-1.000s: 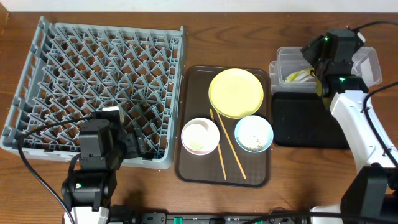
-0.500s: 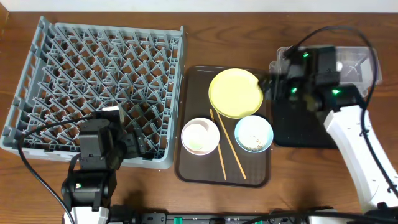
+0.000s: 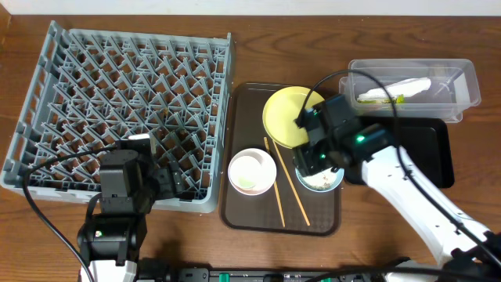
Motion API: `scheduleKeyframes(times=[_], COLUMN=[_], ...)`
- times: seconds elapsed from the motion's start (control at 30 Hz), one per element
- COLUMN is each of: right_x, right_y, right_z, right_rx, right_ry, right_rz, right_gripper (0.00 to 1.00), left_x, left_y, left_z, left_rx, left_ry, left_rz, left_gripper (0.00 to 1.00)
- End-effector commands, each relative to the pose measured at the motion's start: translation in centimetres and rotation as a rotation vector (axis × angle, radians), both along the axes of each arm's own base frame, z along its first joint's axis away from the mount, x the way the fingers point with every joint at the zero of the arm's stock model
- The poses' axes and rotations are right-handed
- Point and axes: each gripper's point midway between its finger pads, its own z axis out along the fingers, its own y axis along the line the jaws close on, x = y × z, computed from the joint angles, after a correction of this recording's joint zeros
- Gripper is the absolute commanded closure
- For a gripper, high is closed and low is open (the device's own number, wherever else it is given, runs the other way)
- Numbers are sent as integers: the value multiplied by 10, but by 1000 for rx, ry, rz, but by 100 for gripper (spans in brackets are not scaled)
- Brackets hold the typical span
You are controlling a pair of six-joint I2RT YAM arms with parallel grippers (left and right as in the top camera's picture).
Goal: Sort waste into correct bins and load items into the dishwasher
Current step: 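Grasp the rim of the blue rice bowl with the right gripper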
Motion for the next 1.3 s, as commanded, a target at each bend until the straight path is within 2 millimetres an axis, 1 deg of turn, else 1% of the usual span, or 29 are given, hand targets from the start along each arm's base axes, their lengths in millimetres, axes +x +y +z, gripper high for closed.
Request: scheduleKeyframes(times=[0.0,0.03,0.13,0.17,0.3,0.37,0.47,0.53,0.6,0.63,0.67,0.7,0.77,0.87,0.93,1.03,1.13,1.2,1.27], right_x=[-10,-11,-18,-19,-18,-20,-22,-22,-23,-24,-24,-23,-21,-14,-3,11,22,30,34], right_y=[-2,-1,7,8,6,5,6,7,7,6,6,7,7,11,15,13,4,-10,-24], right_z=[-24,-29,-41,-44,-61,-67,-76,-81,-85,-86,-86,-86,-83,-71,-50,-19,12,27,38], right_rx=[-75,-79,-80,-85,-152,-178,-192,-198,-206,-207,-208,-206,-199,-174,-130,-60,9,47,84], right_ry=[21,26,32,34,22,31,48,56,68,69,70,70,64,36,-11,-74,-133,-154,-157], right_rz=[-11,-9,11,7,-7,-18,-9,-6,-8,-8,-8,-12,-25,-45,-70,-125,-178,-255,-312], right_gripper=[41,41,49,50,58,61,69,74,82,87,94,97,99,99,99,99,99,99,99], left_x=[4,4,4,4,4,4,4,4,4,4,3,3,3,3,3,3,3,3,3], left_y=[1,1,1,1,1,1,1,1,1,1,1,1,1,1,1,1,1,1,1], left_z=[11,11,12,12,11,11,11,11,11,11,11,11,10,10,10,10,10,10,10], left_rx=[-4,-4,-4,-4,-4,-4,-4,-4,-4,-4,-4,-4,-4,-4,-4,-4,-4,-4,-4], left_ry=[-29,-29,-29,-29,-29,-29,-29,-29,-28,-28,-26,-25,-22,-22,-22,-22,-22,-22,-22], left_rz=[10,10,10,10,10,10,10,10,10,10,10,10,10,10,10,10,10,10,10], left_gripper=[15,14,15,15,14,14,15,14,15,15,15,15,15,15,15,15,14,15,15])
